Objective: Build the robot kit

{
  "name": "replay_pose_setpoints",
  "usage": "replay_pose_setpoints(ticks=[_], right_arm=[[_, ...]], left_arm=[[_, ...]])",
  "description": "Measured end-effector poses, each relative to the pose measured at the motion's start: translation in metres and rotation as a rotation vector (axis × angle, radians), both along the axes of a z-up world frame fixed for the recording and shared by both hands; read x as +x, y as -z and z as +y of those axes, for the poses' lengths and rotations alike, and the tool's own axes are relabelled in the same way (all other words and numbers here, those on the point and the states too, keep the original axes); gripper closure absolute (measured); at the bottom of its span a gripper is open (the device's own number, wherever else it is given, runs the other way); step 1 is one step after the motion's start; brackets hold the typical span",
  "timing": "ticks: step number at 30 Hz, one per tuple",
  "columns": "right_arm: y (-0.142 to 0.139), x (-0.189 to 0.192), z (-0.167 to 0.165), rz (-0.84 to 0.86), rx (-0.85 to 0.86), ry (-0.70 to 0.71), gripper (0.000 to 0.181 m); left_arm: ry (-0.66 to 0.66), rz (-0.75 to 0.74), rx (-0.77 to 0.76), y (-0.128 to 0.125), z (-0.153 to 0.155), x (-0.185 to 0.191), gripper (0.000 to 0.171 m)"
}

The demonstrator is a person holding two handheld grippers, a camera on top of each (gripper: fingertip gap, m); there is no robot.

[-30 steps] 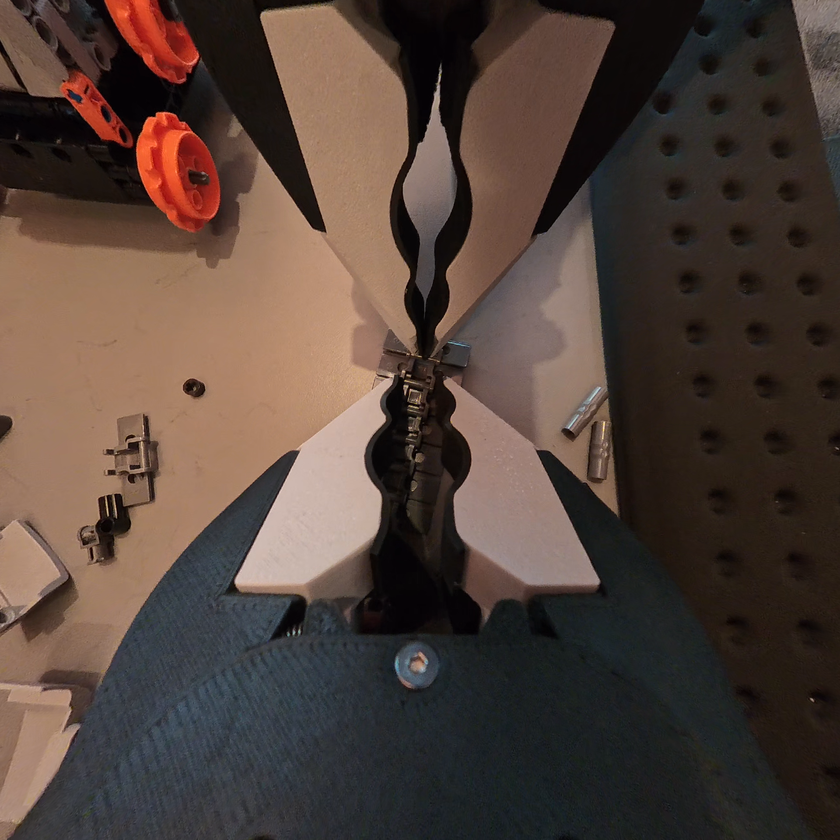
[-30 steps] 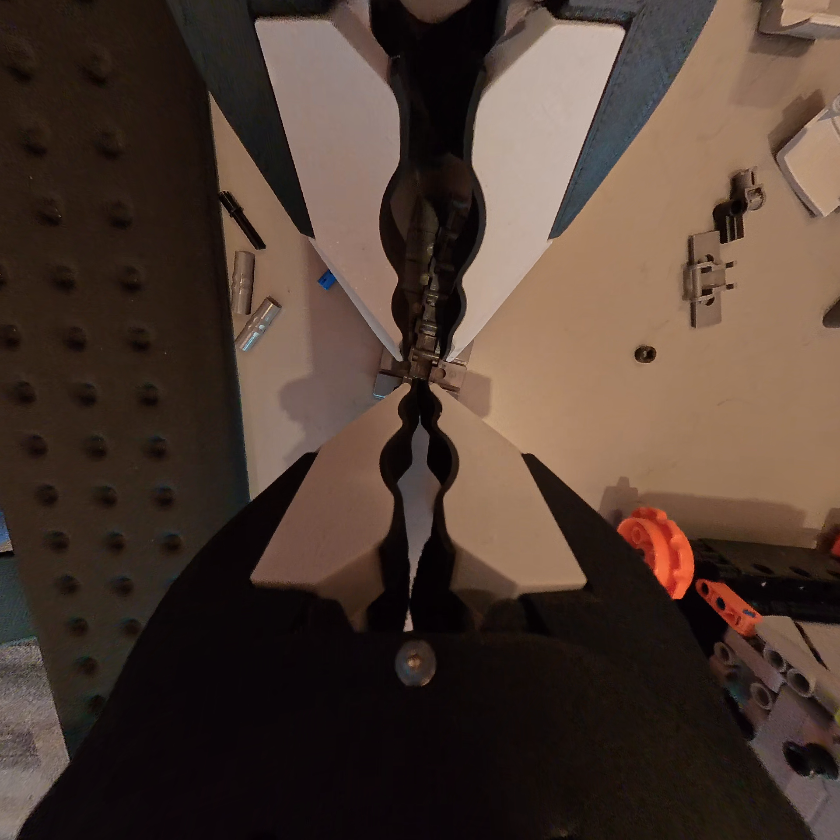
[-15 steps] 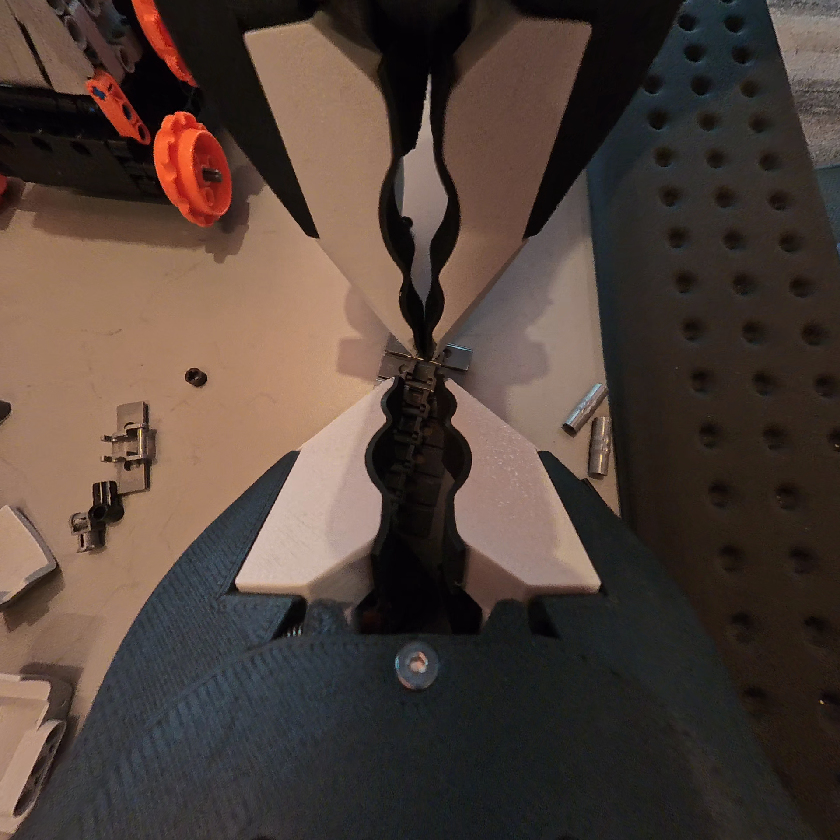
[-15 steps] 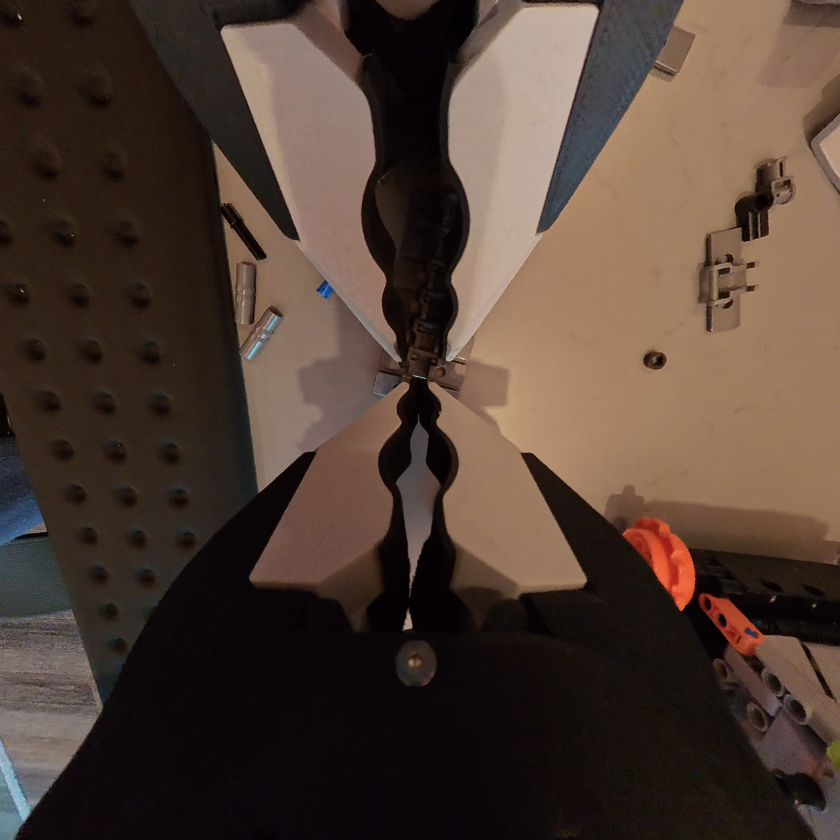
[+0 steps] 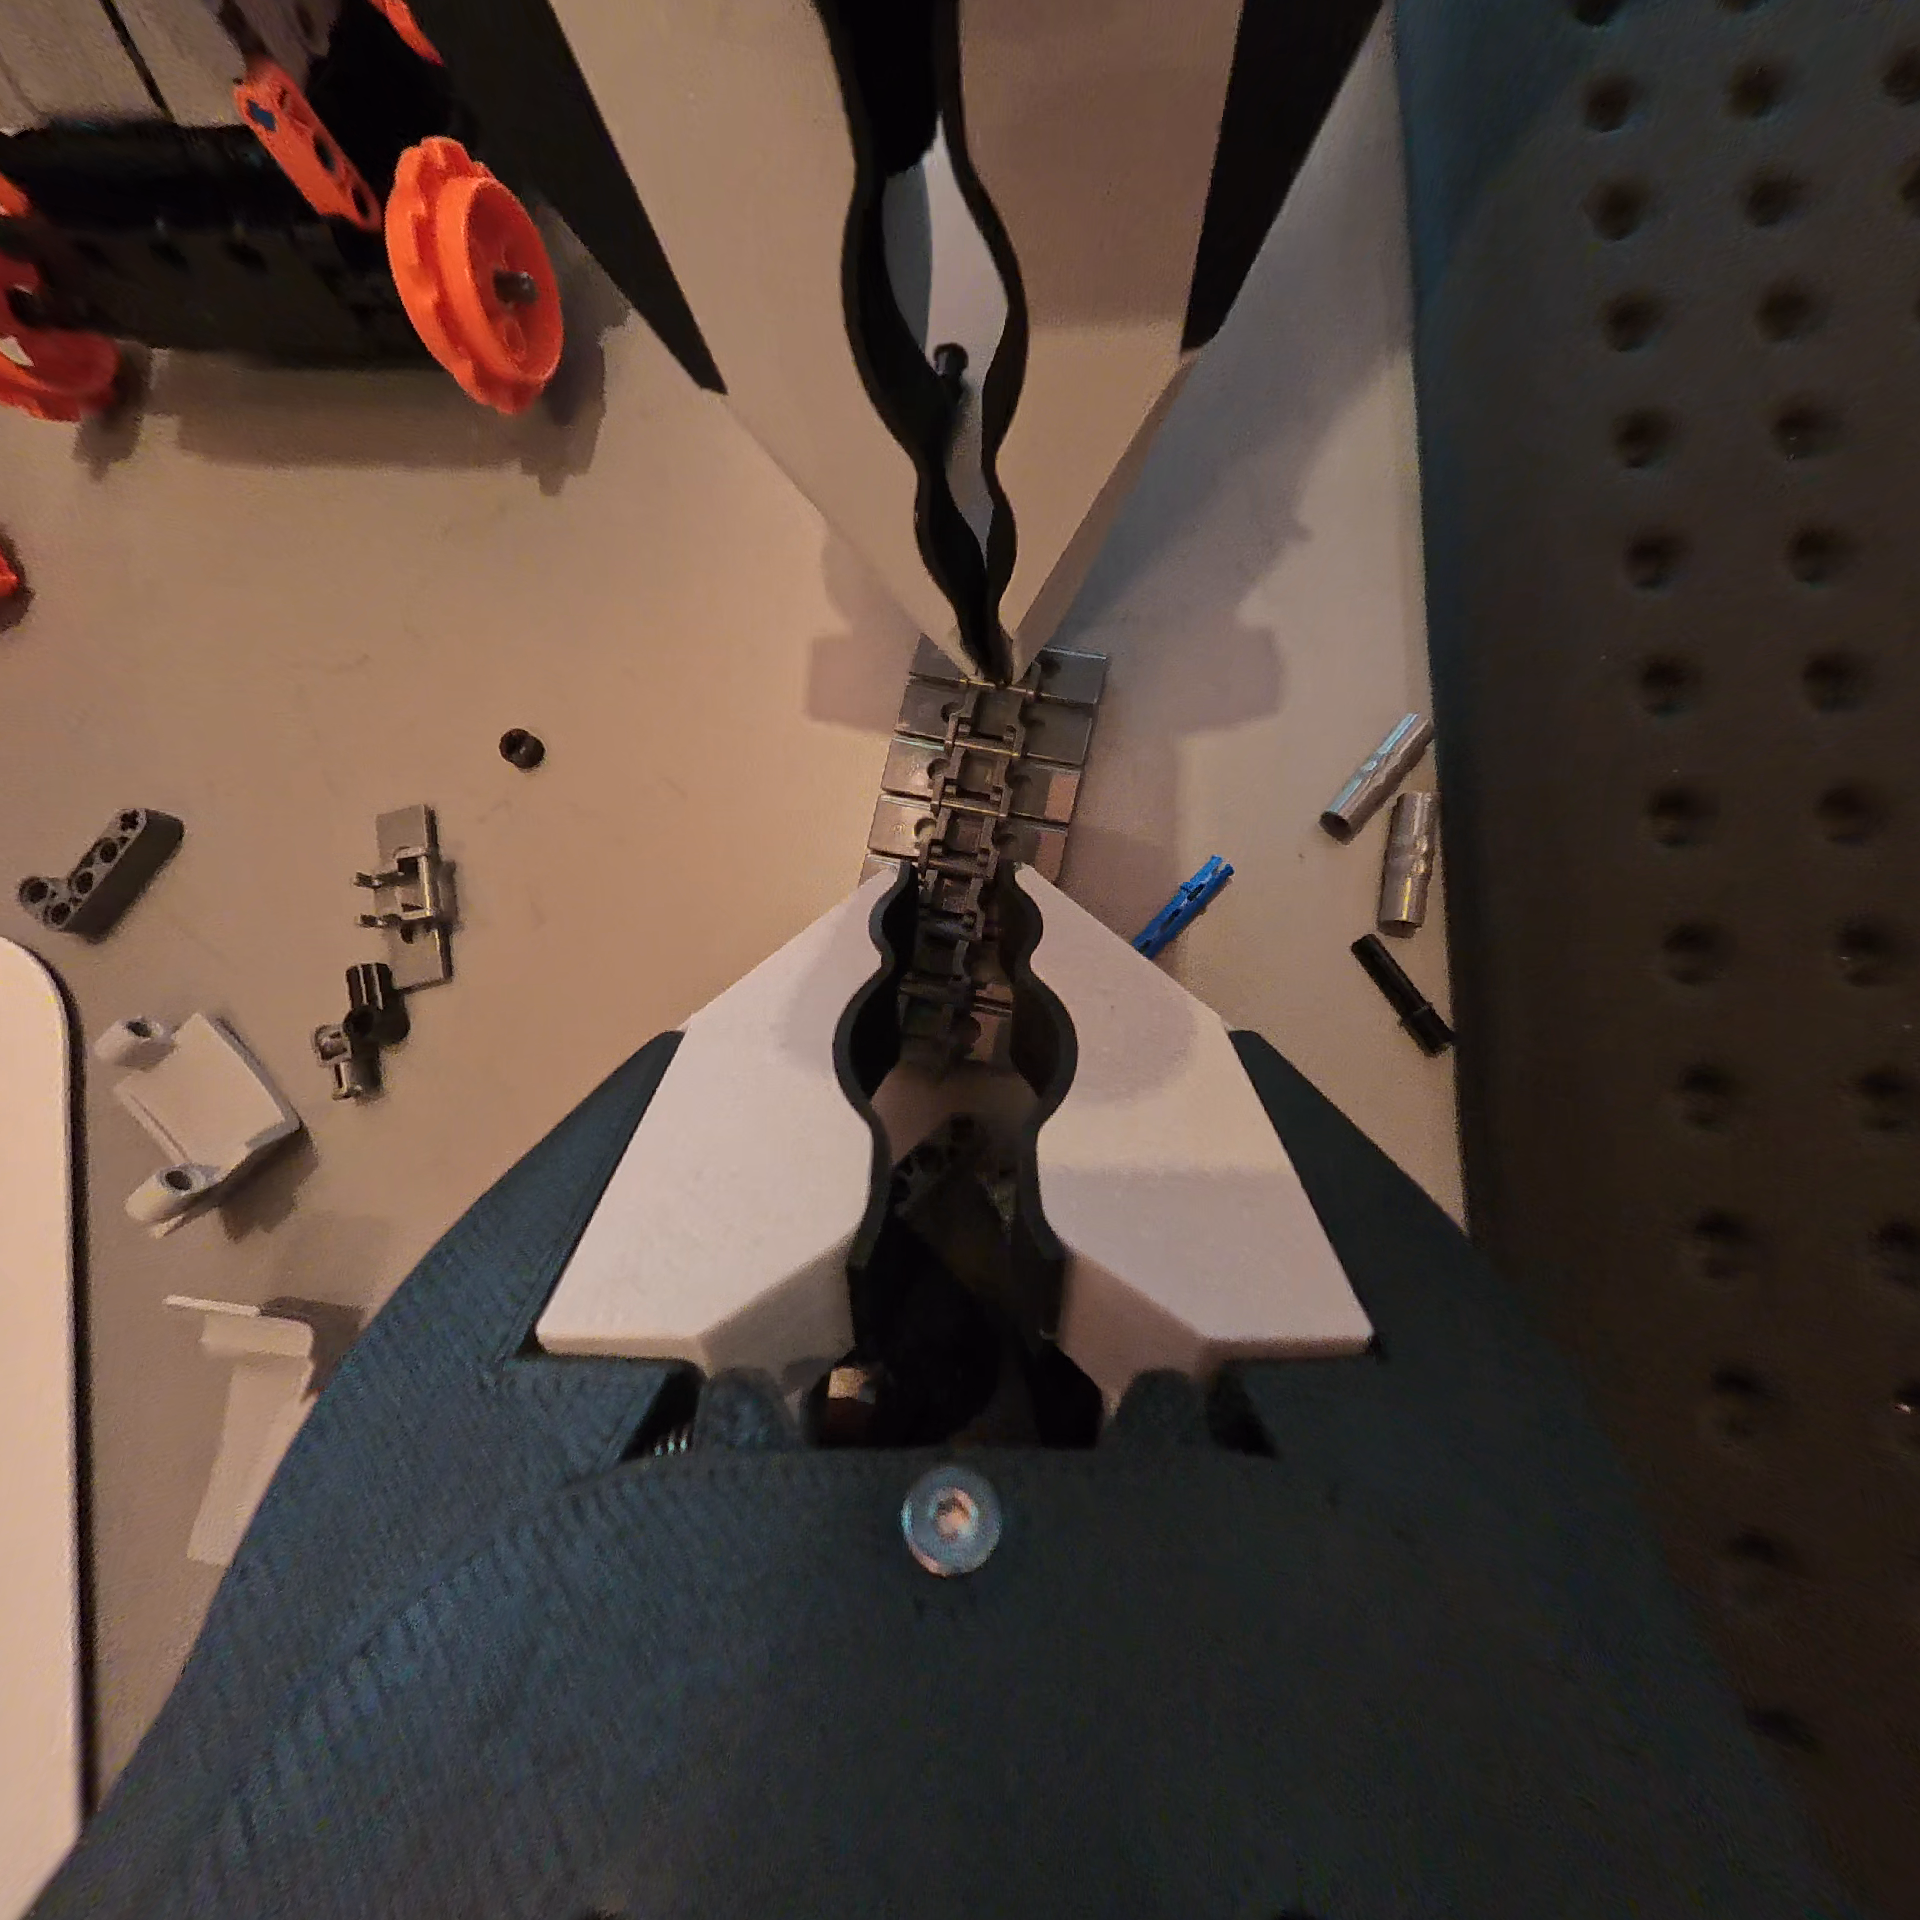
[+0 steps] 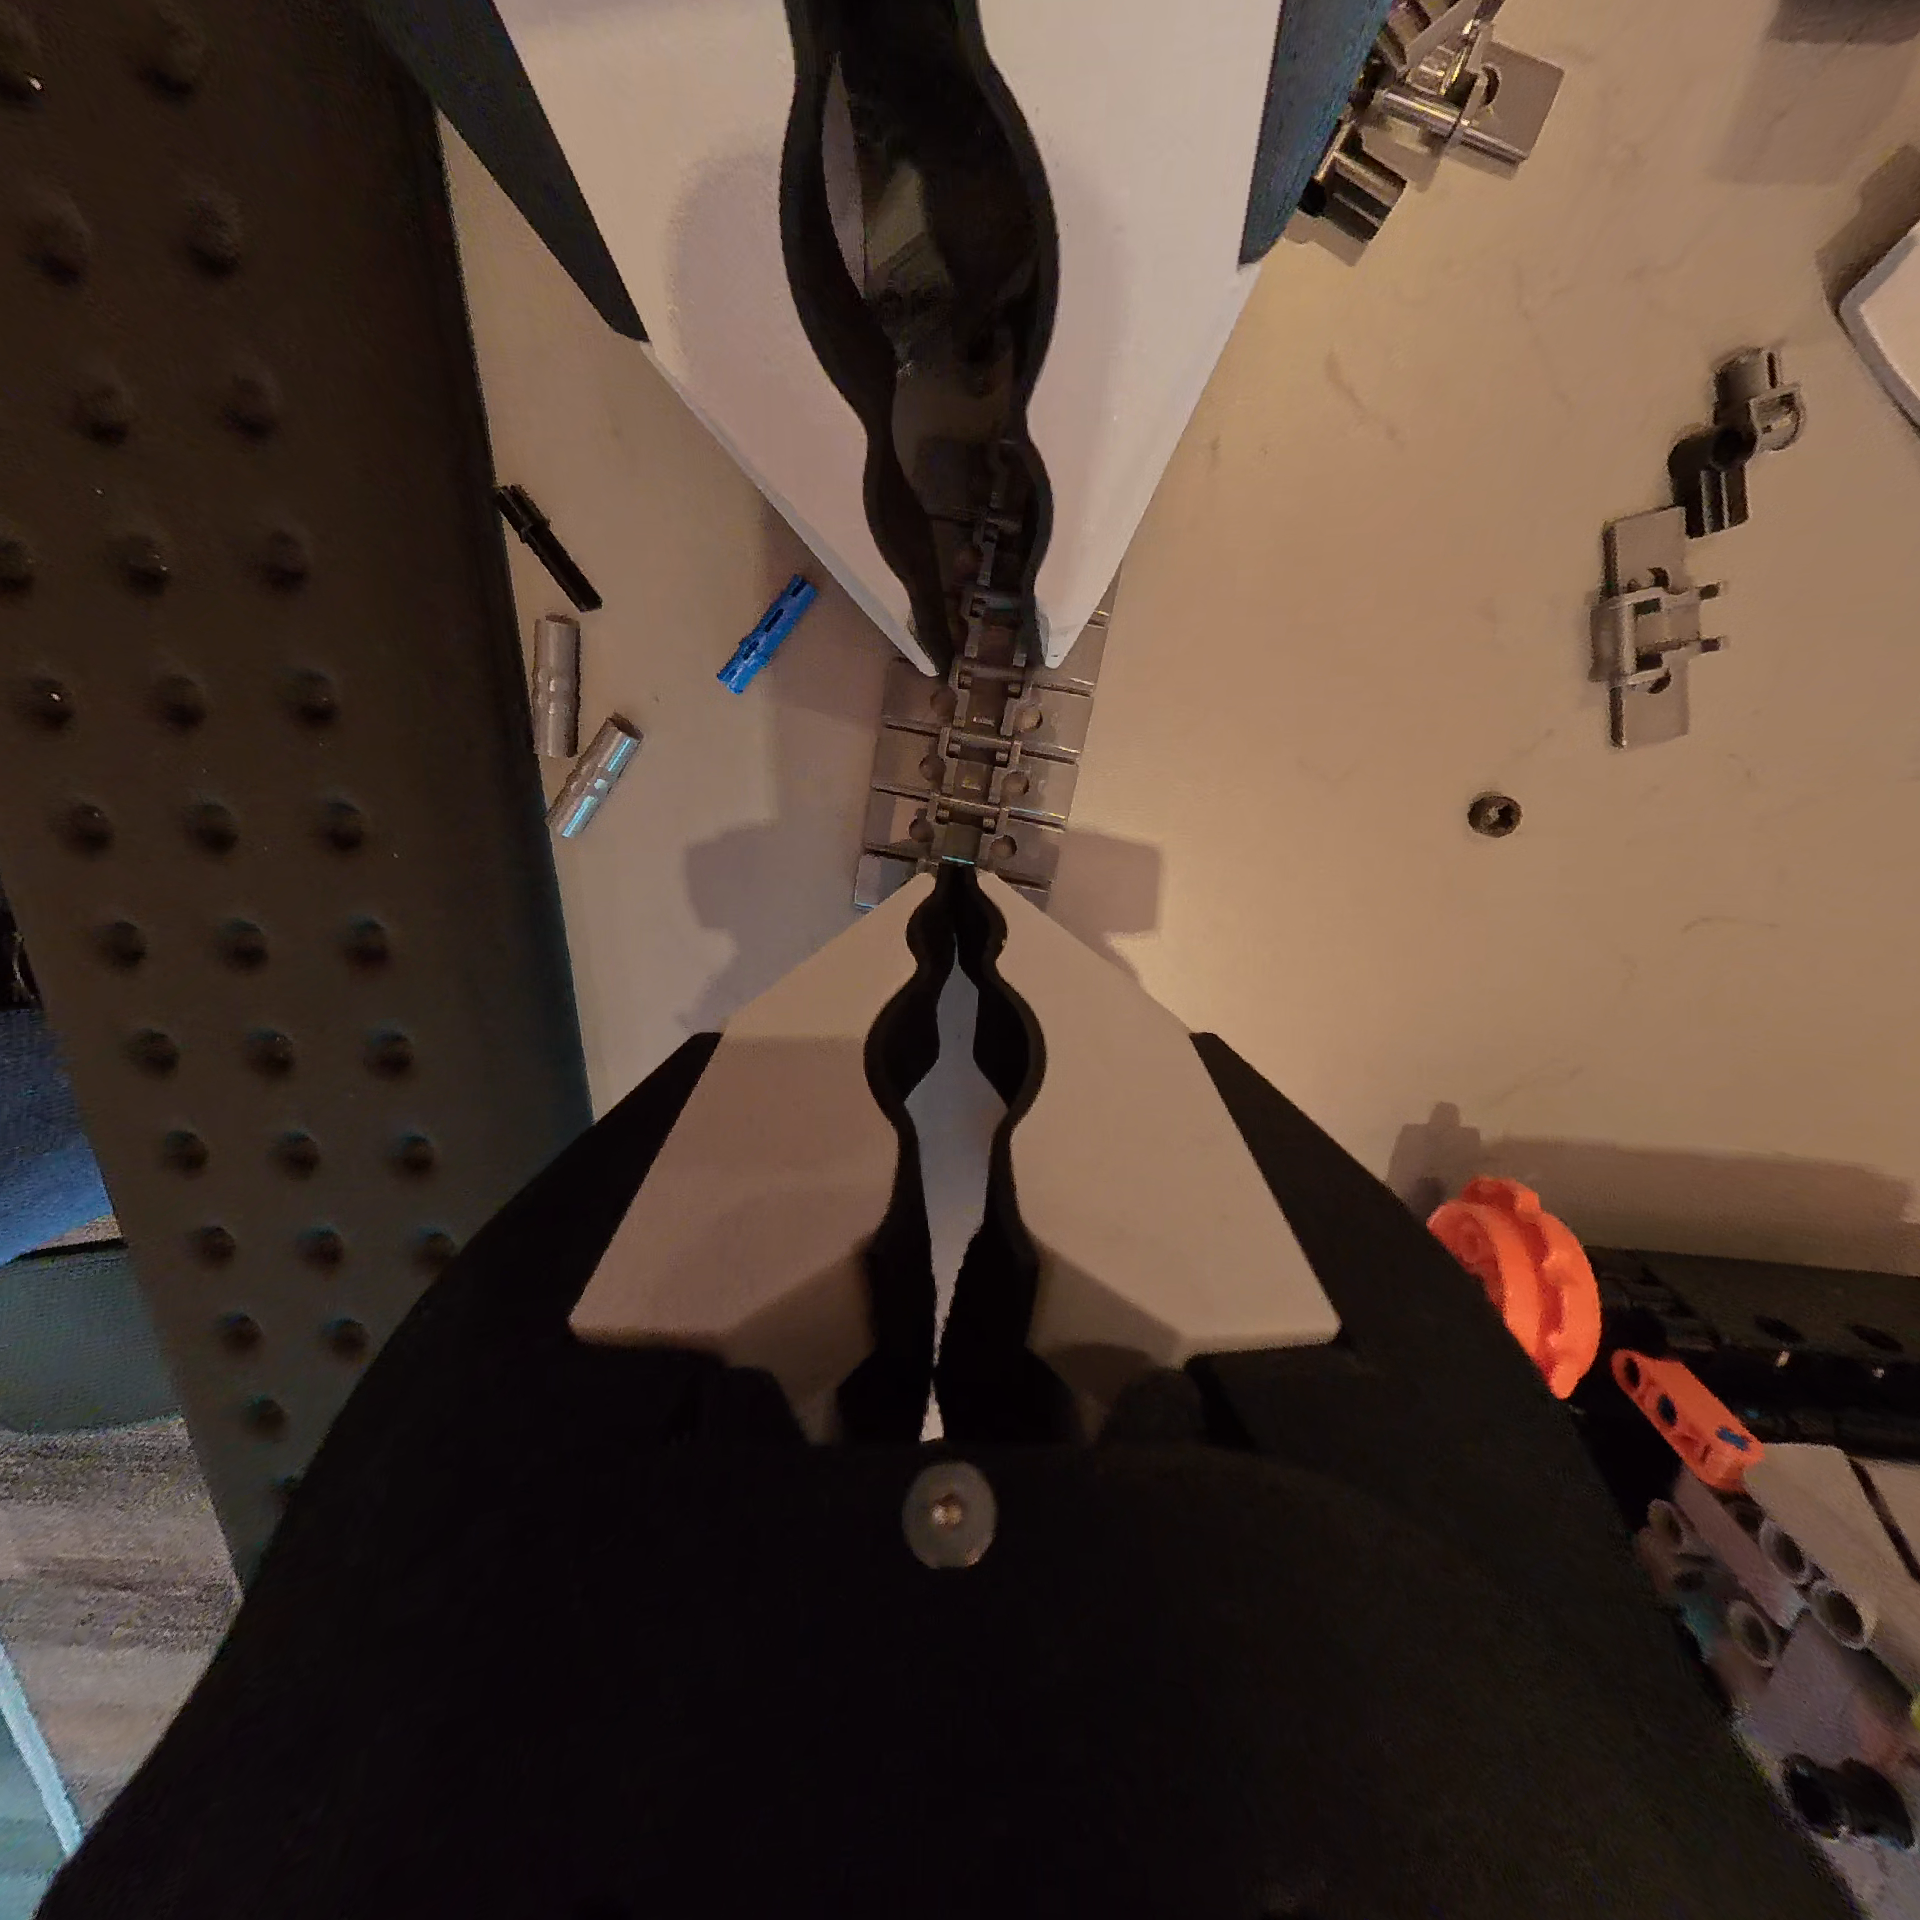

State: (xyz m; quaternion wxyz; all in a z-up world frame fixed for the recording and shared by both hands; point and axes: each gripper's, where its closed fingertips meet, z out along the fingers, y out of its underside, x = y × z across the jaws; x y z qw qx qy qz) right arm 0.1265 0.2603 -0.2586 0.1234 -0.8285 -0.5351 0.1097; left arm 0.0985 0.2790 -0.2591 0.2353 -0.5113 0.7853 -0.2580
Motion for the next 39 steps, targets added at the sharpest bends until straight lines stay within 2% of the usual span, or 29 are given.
replay_pose_setpoints(ticks=[15, 19, 27, 29, 39], right_arm=[[0.001, -0.004, 0.004, -0.107, -0.005, -0.059, 0.181], [-0.001, -0.004, 0.004, -0.005, 0.001, -0.028, 0.181], [-0.035, 0.014, 0.006, 0.170, 0.158, 0.061, 0.181], [-0.034, 0.012, 0.004, 0.178, 0.185, 0.059, 0.173], [-0.015, 0.005, -0.005, 0.240, 0.238, 0.037, 0.161]], left_arm=[[0.031, 0.000, -0.079, -0.001, 0.000, -0.007, 0.157], [0.044, -0.007, -0.040, -0.001, 0.000, -0.008, 0.158], [0.054, -0.022, -0.001, -0.009, 0.006, -0.009, 0.151], [0.053, -0.042, -0.009, -0.019, 0.005, -0.010, 0.149], [0.005, -0.009, 0.148, -0.043, 0.027, -0.046, 0.146]])
